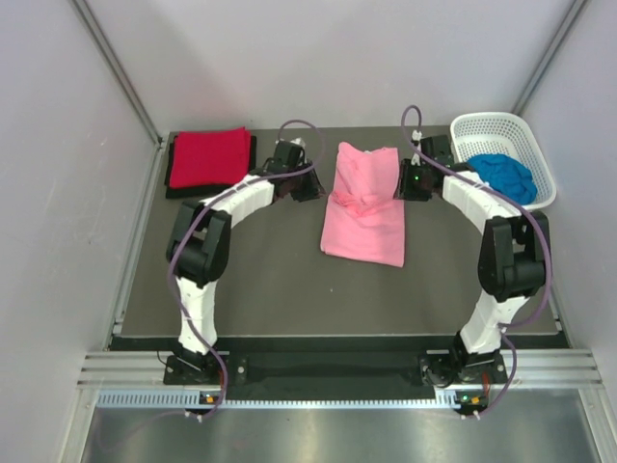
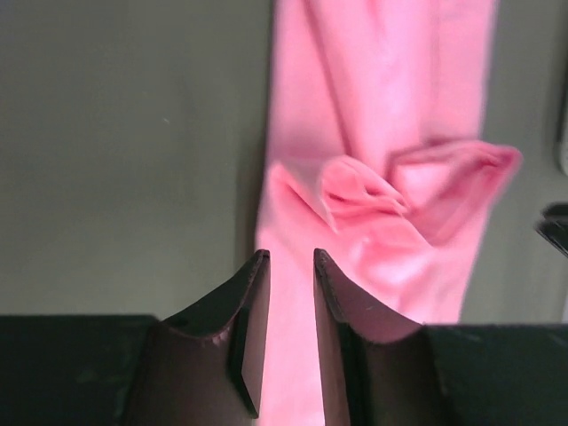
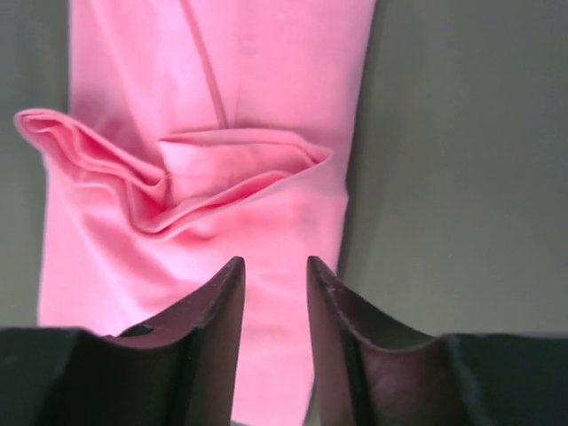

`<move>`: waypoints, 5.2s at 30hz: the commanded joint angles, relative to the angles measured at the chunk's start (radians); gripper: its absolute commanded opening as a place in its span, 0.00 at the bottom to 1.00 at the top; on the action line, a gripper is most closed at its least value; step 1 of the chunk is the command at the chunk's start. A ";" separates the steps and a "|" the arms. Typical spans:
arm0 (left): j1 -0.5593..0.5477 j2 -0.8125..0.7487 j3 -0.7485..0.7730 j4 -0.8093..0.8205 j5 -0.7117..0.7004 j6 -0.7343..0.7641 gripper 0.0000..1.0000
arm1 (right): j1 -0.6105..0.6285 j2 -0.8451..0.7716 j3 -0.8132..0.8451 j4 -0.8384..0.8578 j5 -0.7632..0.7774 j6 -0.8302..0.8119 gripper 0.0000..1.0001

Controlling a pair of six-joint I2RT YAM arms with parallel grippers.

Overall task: Fold and stack the t-shirts
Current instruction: Fold the tshirt

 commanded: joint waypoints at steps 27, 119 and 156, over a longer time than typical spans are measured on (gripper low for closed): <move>0.031 0.160 0.183 -0.023 0.268 0.450 0.31 | -0.122 0.087 0.020 -0.011 -0.331 -0.369 0.50; 0.112 0.387 0.338 0.174 0.527 0.128 0.20 | -0.219 0.443 0.302 0.116 -0.625 -0.160 0.11; -0.014 -0.260 -0.575 0.424 0.460 0.119 0.40 | -0.113 -0.319 -0.494 0.036 -0.298 0.073 0.59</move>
